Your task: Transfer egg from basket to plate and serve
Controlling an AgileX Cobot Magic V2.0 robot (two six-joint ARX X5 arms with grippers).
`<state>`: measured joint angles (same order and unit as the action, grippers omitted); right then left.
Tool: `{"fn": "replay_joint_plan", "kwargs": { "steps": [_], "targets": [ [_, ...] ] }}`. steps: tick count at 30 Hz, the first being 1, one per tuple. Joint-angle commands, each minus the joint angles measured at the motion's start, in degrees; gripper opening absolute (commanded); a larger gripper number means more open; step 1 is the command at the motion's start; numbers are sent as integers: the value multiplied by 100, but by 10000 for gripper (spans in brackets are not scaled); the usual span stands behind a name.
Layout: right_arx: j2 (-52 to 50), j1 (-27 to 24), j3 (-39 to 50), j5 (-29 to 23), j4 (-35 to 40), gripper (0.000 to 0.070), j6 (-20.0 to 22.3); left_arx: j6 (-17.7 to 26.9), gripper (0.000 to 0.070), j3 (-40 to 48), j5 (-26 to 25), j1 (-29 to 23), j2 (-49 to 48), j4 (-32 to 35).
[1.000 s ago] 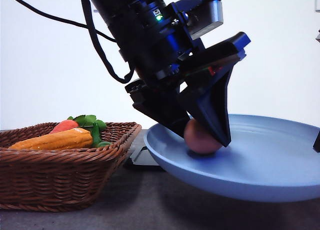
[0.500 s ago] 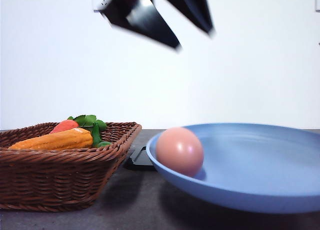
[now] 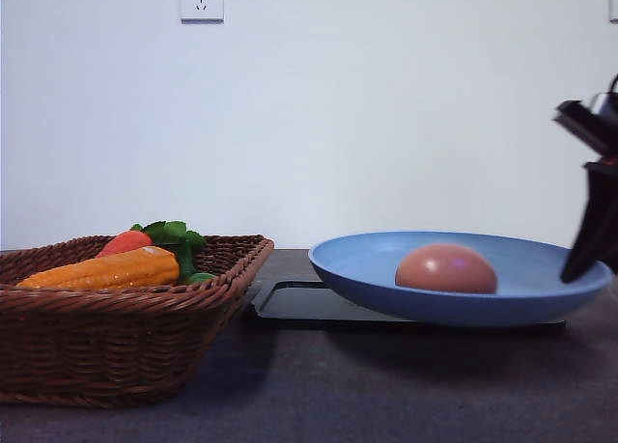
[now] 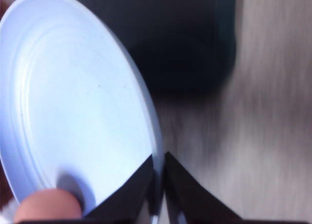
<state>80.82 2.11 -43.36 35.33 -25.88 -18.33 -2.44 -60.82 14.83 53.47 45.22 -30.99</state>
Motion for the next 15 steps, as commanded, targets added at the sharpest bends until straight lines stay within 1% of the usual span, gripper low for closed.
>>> {"fn": "replay_joint_plan", "kwargs": {
  "steps": [1, 6, 11, 15],
  "targets": [
    [361, -10, -396, 63, 104, 0, 45, 31, 376, -129, 180, 39, -120, -119],
    [1240, -9, -1294, 64, 101, 0, 39, 14, 376, -129, 496, 37, -519, -516],
    [1990, -9, -1988, 67, 3, 0, 36, -55, 376, -129, 496, 39, -704, -704],
    [2378, -9, -2275, 67, 9, 0, 37, -119, 376, -129, 494, 39, -713, -780]
  ]
}}
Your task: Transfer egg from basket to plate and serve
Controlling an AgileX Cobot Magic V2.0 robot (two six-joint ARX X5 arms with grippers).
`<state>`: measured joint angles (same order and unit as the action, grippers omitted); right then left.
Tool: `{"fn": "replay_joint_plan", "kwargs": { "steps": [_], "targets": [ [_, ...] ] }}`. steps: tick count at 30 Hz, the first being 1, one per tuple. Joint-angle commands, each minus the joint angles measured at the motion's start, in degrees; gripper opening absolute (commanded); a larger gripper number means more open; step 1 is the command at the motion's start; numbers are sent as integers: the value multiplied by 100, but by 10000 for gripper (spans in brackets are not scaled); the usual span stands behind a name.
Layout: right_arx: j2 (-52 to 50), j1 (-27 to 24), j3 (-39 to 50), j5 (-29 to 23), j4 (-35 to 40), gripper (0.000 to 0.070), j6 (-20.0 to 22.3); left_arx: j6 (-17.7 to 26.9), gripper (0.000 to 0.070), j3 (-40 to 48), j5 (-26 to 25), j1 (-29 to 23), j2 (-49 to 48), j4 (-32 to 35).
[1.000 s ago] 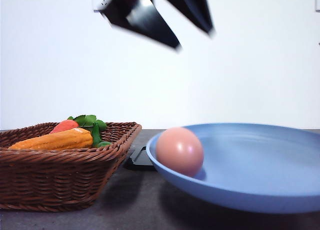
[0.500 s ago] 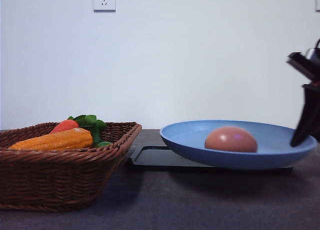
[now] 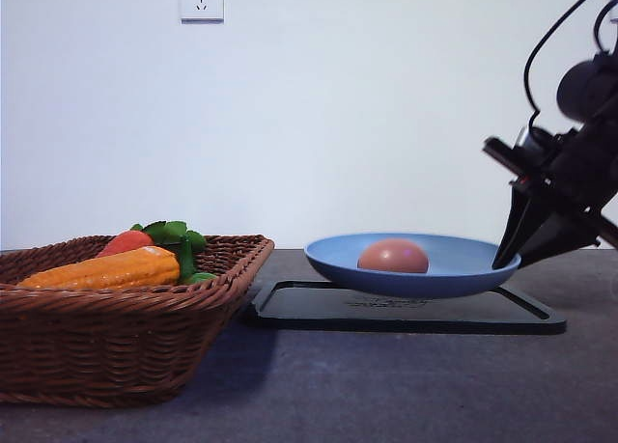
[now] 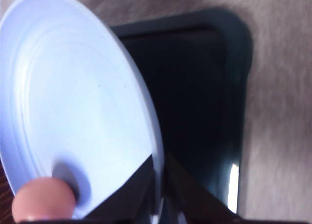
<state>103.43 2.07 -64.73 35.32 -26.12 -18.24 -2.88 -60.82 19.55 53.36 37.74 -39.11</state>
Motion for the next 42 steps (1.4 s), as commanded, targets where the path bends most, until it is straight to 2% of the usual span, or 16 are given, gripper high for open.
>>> {"fn": "replay_joint_plan", "kwargs": {
  "steps": [1, 3, 7, 9, 15, 22, 24, 26, 30, 32, 35, 39, 42],
  "targets": [
    [173, -4, -169, 67, 39, 0, 28, -79, 376, -129, 22, 50, 40, 7],
    [227, -4, -188, 63, 43, 25, 29, -83, 376, -129, 22, 50, 54, -36],
    [256, -4, -186, -1, 35, 160, 69, -100, 376, -129, 20, 50, 85, -37],
    [256, -4, -186, -76, 34, 193, 94, -100, 376, -129, 20, 50, 111, -35],
    [250, -24, -241, -79, 48, 200, 249, -100, 376, -129, 20, 50, 181, -31],
    [-107, -388, -735, -82, -614, 199, 415, -69, 358, -129, 22, 48, 456, 24],
    [-304, -501, -878, -82, -847, 190, 441, -21, 324, -129, 22, 48, 598, 48],
    [-555, -579, -927, -83, -986, 146, 563, 25, 262, -129, 24, 43, 762, 83],
    [-1163, -579, -920, -85, -1287, 2, 891, 237, 63, -129, 24, -64, 1174, 139],
    [-1468, -469, -920, -131, -1429, 0, 996, 392, 0, -127, 24, -177, 1427, 129],
    [-1929, -66, -917, -536, -1649, 0, 1141, 552, 0, -123, 37, -498, 1820, 59],
    [-2454, 677, -888, -1578, -2043, 0, 1383, 557, 0, -45, 44, -1223, 2206, -28],
    [-2846, 1246, -679, -2368, -2049, 0, 1447, 382, 0, 205, 15, -1778, 2250, 79]
  ]
}}
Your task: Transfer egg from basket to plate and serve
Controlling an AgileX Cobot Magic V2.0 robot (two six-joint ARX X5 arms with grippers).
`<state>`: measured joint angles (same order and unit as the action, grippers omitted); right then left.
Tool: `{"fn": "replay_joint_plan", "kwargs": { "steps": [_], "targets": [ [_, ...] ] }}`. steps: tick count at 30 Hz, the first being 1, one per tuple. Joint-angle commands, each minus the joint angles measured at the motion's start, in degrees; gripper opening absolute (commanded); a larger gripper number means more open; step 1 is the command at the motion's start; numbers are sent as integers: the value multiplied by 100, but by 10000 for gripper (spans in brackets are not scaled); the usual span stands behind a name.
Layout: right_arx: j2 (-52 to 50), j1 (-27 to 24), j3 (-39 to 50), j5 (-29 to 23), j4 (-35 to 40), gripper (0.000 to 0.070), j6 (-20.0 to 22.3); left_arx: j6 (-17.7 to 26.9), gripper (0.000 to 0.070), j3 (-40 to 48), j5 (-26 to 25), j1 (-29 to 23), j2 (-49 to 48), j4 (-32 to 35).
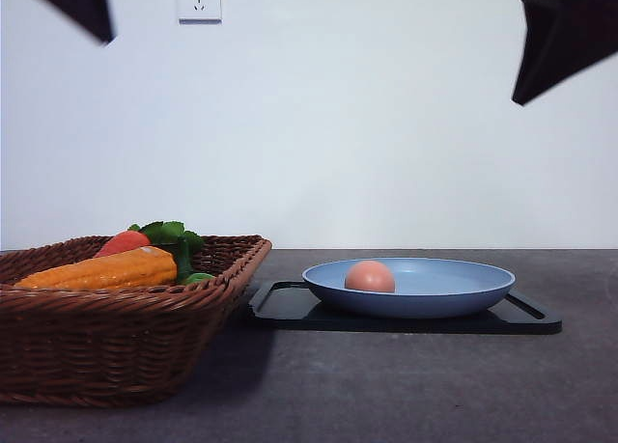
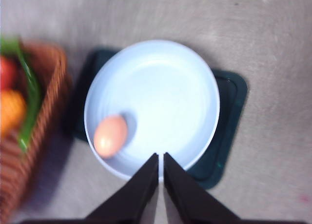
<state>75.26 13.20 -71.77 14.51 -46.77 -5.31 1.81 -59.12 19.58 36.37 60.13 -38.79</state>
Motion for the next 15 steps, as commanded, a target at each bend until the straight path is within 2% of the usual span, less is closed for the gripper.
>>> {"fn": "replay_joint_plan", "kwargs": {
  "steps": [1, 6, 15],
  "targets": [
    [-163, 298, 149, -504, 89, 0, 165, -176, 0, 141, -27, -237, -20, 97],
    [-963, 887, 1126, -1278, 850, 0, 174, -520, 0, 843, -347, -820, -475, 567],
    [-2692, 1100, 3576, -1305, 3254, 0, 118, -1203, 0, 2394, -815, -860, -2017, 1755]
  ]
}}
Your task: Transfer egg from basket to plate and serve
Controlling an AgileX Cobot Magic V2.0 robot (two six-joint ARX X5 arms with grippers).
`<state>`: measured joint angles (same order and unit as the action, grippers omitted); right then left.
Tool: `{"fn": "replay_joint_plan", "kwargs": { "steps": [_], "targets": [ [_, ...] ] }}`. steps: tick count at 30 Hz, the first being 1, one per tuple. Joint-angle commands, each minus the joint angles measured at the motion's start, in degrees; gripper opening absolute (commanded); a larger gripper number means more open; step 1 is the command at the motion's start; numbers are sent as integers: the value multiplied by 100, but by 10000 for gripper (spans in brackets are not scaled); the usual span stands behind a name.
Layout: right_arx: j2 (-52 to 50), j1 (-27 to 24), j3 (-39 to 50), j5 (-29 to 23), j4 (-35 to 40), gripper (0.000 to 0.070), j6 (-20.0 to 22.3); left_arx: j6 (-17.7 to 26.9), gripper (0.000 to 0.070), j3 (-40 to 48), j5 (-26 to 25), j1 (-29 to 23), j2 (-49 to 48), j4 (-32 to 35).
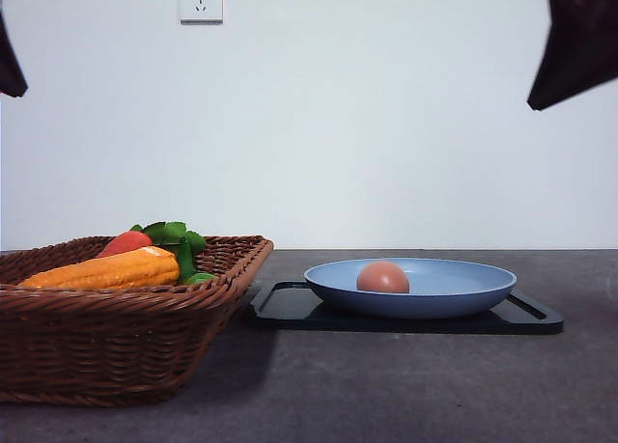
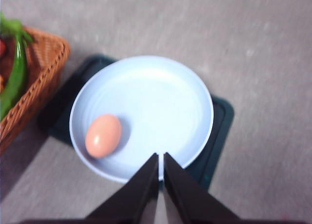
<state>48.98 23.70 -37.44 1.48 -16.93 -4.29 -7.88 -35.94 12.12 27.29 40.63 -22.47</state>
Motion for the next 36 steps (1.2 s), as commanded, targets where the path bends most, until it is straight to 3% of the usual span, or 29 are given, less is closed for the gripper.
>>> {"fn": "replay_joint_plan", "kwargs": {
  "steps": [1, 5, 24, 27, 31, 36],
  "targets": [
    [-235, 66, 356, -1, 494, 0, -8, -272, 0, 236, -177, 51, -255, 237],
    [-668, 96, 842, -4, 1036, 0, -30, -354, 0, 523, -397, 52, -729, 308],
    [-833, 81, 851, -12, 1095, 0, -14, -397, 0, 526, -417, 54, -914, 252],
    [-833, 81, 851, -9, 1093, 0, -14, 76, 0, 526, -403, 15, -1354, 237],
    [-833, 81, 851, -12, 1095, 0, -14, 190, 0, 559, -405, -287, -2008, 244],
    [-833, 81, 851, -12, 1095, 0, -14, 248, 0, 855, -400, -1062, -2685, 288]
  ]
}}
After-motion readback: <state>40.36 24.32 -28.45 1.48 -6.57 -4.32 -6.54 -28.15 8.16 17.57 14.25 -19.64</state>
